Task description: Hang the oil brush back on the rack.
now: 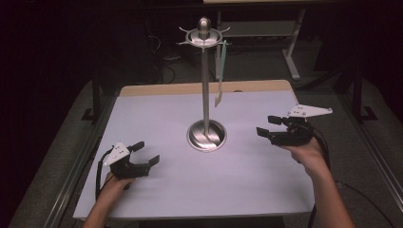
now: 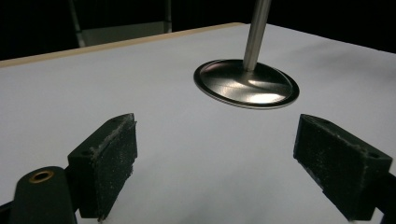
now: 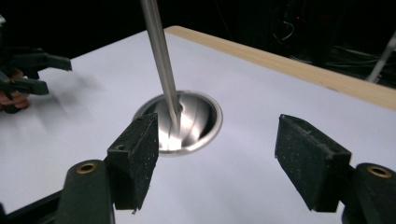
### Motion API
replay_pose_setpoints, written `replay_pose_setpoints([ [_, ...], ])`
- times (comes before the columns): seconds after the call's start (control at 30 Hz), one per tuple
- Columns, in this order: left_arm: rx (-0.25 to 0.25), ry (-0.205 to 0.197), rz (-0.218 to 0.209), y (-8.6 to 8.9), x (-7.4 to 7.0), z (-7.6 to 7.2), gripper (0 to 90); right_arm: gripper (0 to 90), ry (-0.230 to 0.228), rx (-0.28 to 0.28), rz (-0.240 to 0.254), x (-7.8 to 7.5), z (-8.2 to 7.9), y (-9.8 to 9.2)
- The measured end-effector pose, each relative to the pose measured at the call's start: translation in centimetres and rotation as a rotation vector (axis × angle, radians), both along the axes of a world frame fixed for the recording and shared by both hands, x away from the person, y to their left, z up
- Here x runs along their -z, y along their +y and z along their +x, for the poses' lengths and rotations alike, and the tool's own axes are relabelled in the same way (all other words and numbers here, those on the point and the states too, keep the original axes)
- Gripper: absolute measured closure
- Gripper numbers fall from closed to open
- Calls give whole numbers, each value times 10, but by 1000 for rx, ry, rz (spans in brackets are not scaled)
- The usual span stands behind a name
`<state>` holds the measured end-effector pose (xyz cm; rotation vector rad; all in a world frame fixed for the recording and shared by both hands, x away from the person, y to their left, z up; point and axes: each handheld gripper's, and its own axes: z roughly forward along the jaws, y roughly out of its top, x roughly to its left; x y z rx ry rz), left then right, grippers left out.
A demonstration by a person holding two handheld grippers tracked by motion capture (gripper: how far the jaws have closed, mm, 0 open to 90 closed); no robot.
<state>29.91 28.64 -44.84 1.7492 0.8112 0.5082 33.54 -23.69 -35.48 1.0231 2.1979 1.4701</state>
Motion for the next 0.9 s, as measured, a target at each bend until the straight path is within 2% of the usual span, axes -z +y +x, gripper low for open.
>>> replay_pose_setpoints([
  [0.27, 1, -7, 0, 0, 0, 0, 130, 285, 26, 28, -42, 24, -14, -10],
  [0.43, 4, -9, 0, 0, 0, 0, 130, 279, 32, 42, -42, 35, -24, -14],
  [0.53, 4, -9, 0, 0, 0, 0, 130, 279, 35, 75, -30, 48, -34, -21],
  [0.63, 5, -9, 4, 0, 0, 0, 130, 281, 17, 101, -39, 55, -39, -24],
  [0.7, 5, -8, 2, -1, 0, -1, 130, 280, 0, 133, -45, 66, -45, -27],
  [0.73, 5, -8, 2, -1, 0, -1, 130, 280, 0, 133, -45, 66, -45, -27],
  [0.8, 4, -7, 2, -1, 0, -1, 130, 277, -5, 150, -39, 76, -48, -30],
  [0.9, 5, -5, 0, -1, 0, -1, 130, 277, 18, 162, -43, 85, -44, -31],
])
